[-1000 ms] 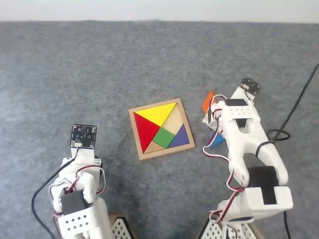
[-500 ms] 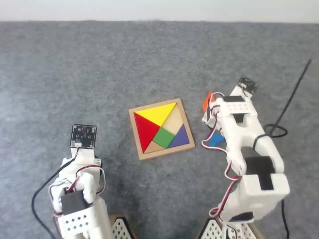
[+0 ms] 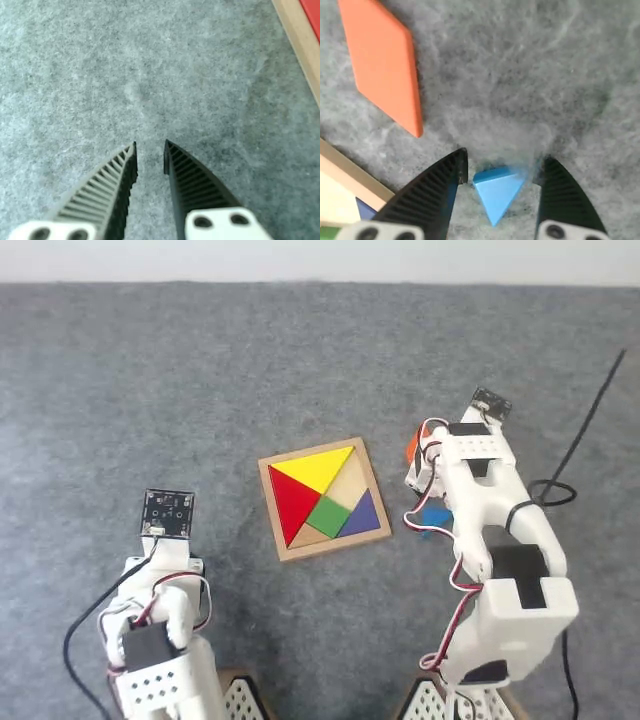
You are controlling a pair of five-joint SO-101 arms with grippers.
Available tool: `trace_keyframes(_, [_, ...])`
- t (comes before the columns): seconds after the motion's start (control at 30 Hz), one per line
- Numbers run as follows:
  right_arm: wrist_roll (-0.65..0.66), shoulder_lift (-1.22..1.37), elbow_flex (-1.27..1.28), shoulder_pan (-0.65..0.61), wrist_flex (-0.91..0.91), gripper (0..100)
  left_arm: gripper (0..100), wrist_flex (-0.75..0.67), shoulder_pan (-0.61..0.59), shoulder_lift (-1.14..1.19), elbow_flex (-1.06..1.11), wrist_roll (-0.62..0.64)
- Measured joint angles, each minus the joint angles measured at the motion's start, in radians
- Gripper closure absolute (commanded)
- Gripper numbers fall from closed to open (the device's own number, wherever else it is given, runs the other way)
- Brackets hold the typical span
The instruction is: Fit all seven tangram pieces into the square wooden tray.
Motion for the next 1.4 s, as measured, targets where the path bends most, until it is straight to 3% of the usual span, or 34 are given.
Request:
trace_keyframes(0.17, [0.043, 0.0, 0.0, -0.008, 0.0, 87.4, 91, 0.0, 0.0, 0.0, 0.0, 0.0])
trace_keyframes(0.5, [0.104, 0.0, 0.0, -0.018, 0.003, 87.4, 91, 0.0, 0.0, 0.0, 0.0, 0.0])
trace_keyframes(0.73, [0.173, 0.0, -0.008, -0.029, 0.034, 69.1, 91, 0.0, 0.0, 0.0, 0.0, 0.0])
trace_keyframes(0.97, [0.178, 0.002, -0.052, -0.104, 0.123, 78.6, 91, 0.0, 0.0, 0.0, 0.0, 0.0])
trace_keyframes(1.13, [0.178, 0.002, -0.052, -0.152, 0.124, 78.6, 91, 0.0, 0.0, 0.0, 0.0, 0.0])
trace_keyframes(1.4, [0.178, 0.021, -0.052, -0.114, 0.124, 79.0, 91, 0.0, 0.0, 0.0, 0.0, 0.0])
